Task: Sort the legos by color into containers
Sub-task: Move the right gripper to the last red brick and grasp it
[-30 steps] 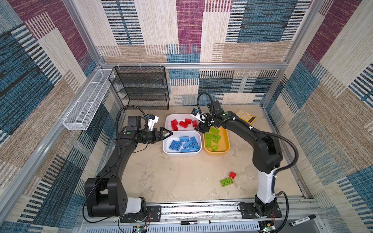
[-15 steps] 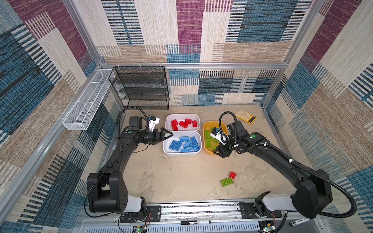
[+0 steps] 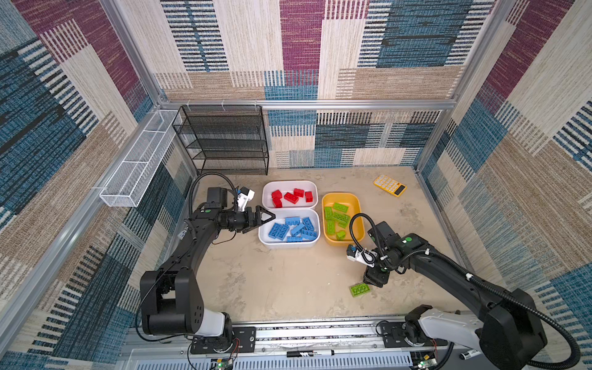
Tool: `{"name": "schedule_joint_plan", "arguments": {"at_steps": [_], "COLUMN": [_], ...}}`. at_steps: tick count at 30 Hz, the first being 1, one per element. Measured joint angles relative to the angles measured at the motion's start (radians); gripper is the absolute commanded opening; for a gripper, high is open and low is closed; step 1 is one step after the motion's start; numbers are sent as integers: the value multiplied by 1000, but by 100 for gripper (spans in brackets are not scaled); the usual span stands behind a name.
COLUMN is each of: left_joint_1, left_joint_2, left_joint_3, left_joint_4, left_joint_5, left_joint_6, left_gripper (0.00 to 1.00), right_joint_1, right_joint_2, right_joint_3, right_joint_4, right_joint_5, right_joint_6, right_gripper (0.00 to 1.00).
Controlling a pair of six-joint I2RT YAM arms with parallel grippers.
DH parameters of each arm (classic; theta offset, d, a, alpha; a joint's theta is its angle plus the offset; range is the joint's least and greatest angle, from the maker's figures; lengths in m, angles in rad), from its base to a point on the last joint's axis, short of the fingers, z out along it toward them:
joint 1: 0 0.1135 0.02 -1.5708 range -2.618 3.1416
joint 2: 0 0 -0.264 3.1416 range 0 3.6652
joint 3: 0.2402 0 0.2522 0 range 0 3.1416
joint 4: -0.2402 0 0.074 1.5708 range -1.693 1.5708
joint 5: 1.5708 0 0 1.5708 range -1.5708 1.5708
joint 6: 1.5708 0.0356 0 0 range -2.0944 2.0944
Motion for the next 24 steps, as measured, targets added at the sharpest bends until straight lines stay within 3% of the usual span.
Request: {"name": "schedule_joint_plan", "arguments": {"at_steps": [11,24], "left_joint_1": [0,0], "left_joint_2": [-2,-1], "left_joint_3": [0,0], "left_joint_4": [-13,-14], "left_joint_5": [0,0], "left_joint_6": [10,15], "left_gripper": [96,95], "right_joint_1": [-19,-46], "right_joint_2": [62,61], "right_joint_3": [-67,-35], "right_joint_4": [84,107], "right_joint_5": [72,69], "right_joint_6": [-11,-11], "right_gripper": [50,43]}}
